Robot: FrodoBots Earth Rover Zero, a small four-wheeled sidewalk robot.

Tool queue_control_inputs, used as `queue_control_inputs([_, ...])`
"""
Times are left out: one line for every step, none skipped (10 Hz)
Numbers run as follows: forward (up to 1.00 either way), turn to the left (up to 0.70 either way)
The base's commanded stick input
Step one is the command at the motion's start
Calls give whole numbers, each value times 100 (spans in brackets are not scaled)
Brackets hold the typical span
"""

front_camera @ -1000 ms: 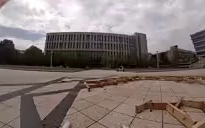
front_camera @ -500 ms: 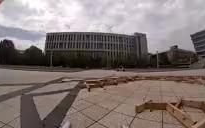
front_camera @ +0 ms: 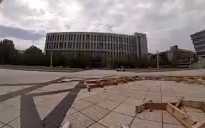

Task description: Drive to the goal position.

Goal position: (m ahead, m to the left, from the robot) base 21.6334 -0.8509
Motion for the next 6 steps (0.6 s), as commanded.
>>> queue_control_inputs([6,0])
queue_control_inputs([6,1])
queue_control_inputs([6,1])
queue_control_inputs([6,1])
queue_control_inputs([6,0])
queue_control_inputs([6,0])
